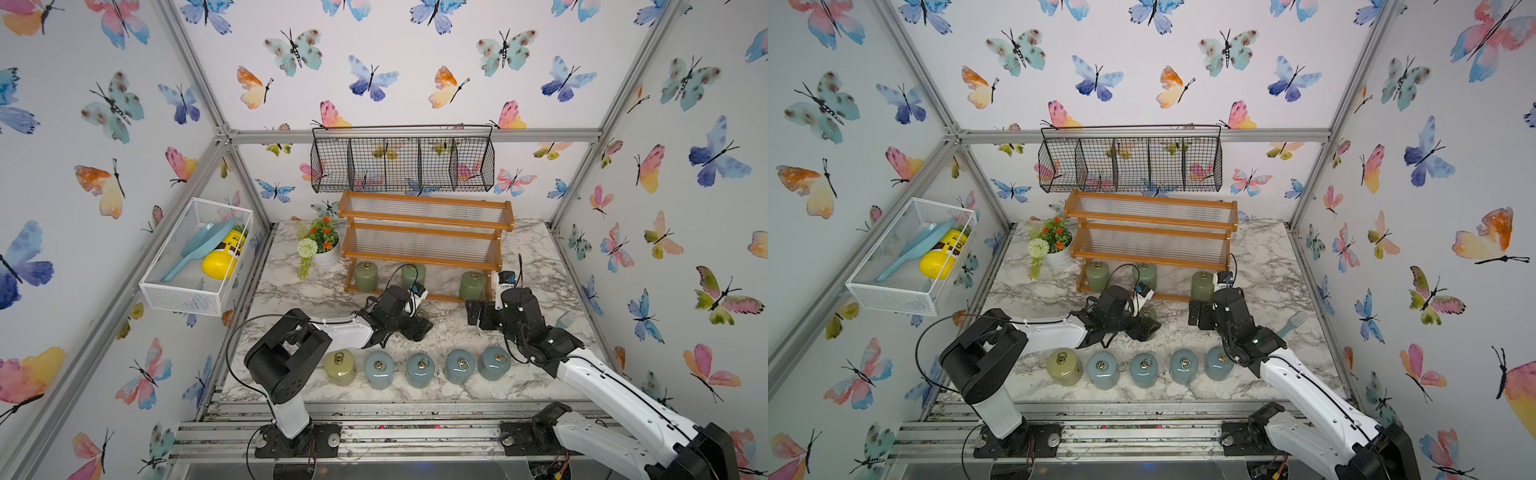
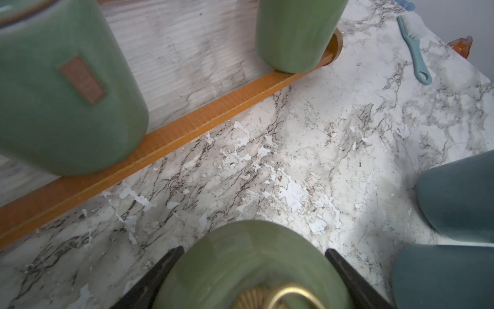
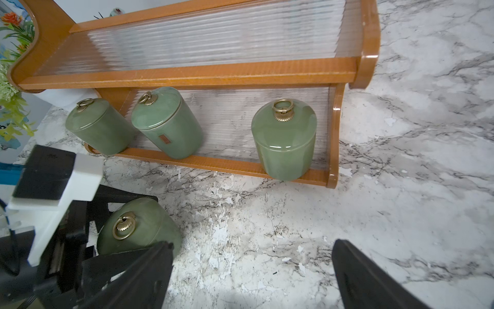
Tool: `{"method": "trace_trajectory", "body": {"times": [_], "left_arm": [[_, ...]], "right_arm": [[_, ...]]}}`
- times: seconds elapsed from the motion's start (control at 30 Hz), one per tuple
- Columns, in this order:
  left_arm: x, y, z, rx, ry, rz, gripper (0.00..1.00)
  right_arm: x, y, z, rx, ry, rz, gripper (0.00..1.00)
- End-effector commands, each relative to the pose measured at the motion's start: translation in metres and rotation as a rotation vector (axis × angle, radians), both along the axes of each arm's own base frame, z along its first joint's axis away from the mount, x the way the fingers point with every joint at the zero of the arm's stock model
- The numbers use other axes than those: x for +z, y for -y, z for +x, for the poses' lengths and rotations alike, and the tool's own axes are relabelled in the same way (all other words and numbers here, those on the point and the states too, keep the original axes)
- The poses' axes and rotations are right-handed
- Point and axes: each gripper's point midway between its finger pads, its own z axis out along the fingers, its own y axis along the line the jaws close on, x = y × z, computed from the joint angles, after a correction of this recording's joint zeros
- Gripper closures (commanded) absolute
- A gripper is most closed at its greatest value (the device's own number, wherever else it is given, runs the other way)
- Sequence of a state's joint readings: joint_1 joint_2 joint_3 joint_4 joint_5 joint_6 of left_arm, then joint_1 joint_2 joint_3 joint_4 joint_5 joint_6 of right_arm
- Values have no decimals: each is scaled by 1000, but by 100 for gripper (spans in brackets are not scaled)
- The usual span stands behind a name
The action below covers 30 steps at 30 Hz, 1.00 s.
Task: Remove the tea canisters from the shelf
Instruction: Place the tea canister at the center of the board.
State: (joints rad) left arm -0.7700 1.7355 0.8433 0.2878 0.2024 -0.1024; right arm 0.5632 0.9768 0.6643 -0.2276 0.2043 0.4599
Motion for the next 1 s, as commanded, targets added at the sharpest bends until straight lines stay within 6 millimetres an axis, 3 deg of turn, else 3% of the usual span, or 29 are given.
{"method": "trace_trajectory", "body": {"times": [0.0,0.47,0.97], "left_arm": [[-2,4,-2,-2,10,-15,17],[-1,-6,-11,17,14,-7,12],[33,-7,-10,12,65,-34,10]], "right_arm": [[-7,4,-1,-13,-20,-13,2],[-11,6,-4,-18,-26,-11,2],[-10,6,-4,-18,-24,-18,2]]}}
